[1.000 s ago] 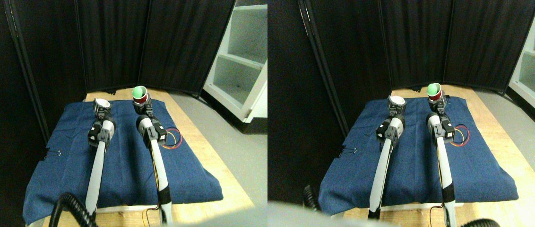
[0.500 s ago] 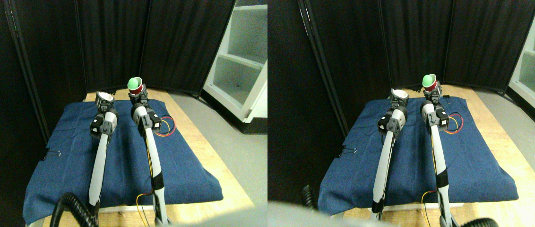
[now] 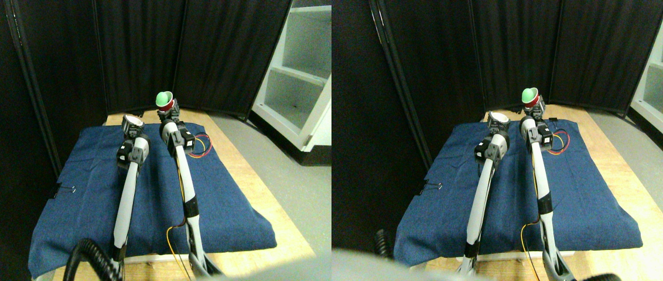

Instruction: Pour (bimanual)

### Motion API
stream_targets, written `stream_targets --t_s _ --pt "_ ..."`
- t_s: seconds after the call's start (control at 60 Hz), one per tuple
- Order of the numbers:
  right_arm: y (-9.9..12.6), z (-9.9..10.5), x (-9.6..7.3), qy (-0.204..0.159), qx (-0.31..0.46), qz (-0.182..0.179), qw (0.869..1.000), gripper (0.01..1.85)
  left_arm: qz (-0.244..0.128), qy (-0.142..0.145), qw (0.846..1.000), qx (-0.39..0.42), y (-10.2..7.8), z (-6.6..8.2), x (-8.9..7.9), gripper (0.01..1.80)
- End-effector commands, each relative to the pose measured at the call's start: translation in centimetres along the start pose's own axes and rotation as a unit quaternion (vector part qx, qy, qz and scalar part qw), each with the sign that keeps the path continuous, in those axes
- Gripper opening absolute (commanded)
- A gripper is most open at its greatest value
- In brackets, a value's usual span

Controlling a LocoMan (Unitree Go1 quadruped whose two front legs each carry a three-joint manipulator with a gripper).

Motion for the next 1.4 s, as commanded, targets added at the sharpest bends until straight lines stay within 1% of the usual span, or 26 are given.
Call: stream_targets --t_s 0.017,0.1,0.25,0.317,0.367,0.383,0.433,0.467,0.65,0.7,0.85,0.9,0.967,1.0,1.133,1.183,1.4 --pt "0.5 0.2 0.2 -0.007 -0.011 0.013 1.0 0.33 -0.01 0.002 1.0 -0.005 -0.7 0.0 0.3 0.33" --pt "0.8 0.4 0.3 -0.001 -0.021 0.022 1.0 0.33 -0.011 0.002 1.0 -0.004 -0.9 -0.3 0.6 0.33" --pt "1.1 0.5 -0.2 0.0 -0.035 0.021 0.999 0.33 -0.008 0.003 1.0 -0.004 -1.1 -0.7 1.2 0.33" --pt "1.3 0.6 -0.4 -0.004 -0.068 0.019 0.997 0.33 -0.006 0.003 1.0 -0.008 -1.2 -1.0 1.4 0.33" --pt "1.4 0.6 -0.4 -0.004 -0.074 0.023 0.997 0.33 -0.005 0.003 1.0 -0.01 -1.3 -1.1 1.4 0.33" --pt "1.4 0.7 -0.3 -0.002 -0.093 0.031 0.995 0.33 -0.006 0.006 1.0 -0.012 -1.3 -1.3 1.4 0.33" --pt "1.5 0.7 -0.3 -0.001 -0.1 0.029 0.995 0.33 -0.005 0.006 1.0 -0.014 -1.4 -1.4 1.3 0.33" --pt "1.5 0.7 -0.1 0.002 -0.103 0.035 0.994 0.33 -0.003 0.005 1.0 -0.016 -1.4 -1.6 1.3 0.33" --pt "1.9 0.3 -0.5 0.007 -0.12 0.029 0.992 0.33 -0.005 0.015 1.0 -0.017 -1.6 -2.3 0.9 0.33" --pt "2.0 0.3 -0.4 0.016 -0.132 0.045 0.99 0.33 -0.004 0.017 1.0 -0.019 -1.6 -2.5 0.8 0.33" --pt "2.2 0.3 -0.3 0.024 -0.142 0.045 0.989 0.33 -0.004 0.016 1.0 -0.018 -1.6 -2.6 0.4 0.33" --pt "2.3 0.4 -0.3 0.023 -0.15 0.046 0.987 0.33 -0.002 0.02 1.0 -0.018 -1.5 -2.6 0.3 0.33" --pt "2.4 0.5 -0.2 0.024 -0.149 0.045 0.987 0.33 0.0 0.018 1.0 -0.019 -1.4 -2.6 0.2 0.33" --pt "2.5 0.6 -0.3 0.022 -0.152 0.041 0.987 0.33 0.0 0.019 1.0 -0.017 -1.3 -2.6 0.2 0.33" --pt "2.8 0.9 -0.6 0.031 -0.157 0.051 0.986 0.33 0.0 0.021 1.0 -0.014 -0.9 -2.5 0.2 0.33" --pt "2.9 1.0 -0.7 0.03 -0.16 0.046 0.986 0.33 0.002 0.022 1.0 -0.015 -0.8 -2.5 0.2 0.33" --pt "3.1 1.2 -1.1 0.033 -0.179 0.05 0.982 0.33 0.004 0.024 1.0 -0.019 -0.5 -2.7 0.3 0.33"
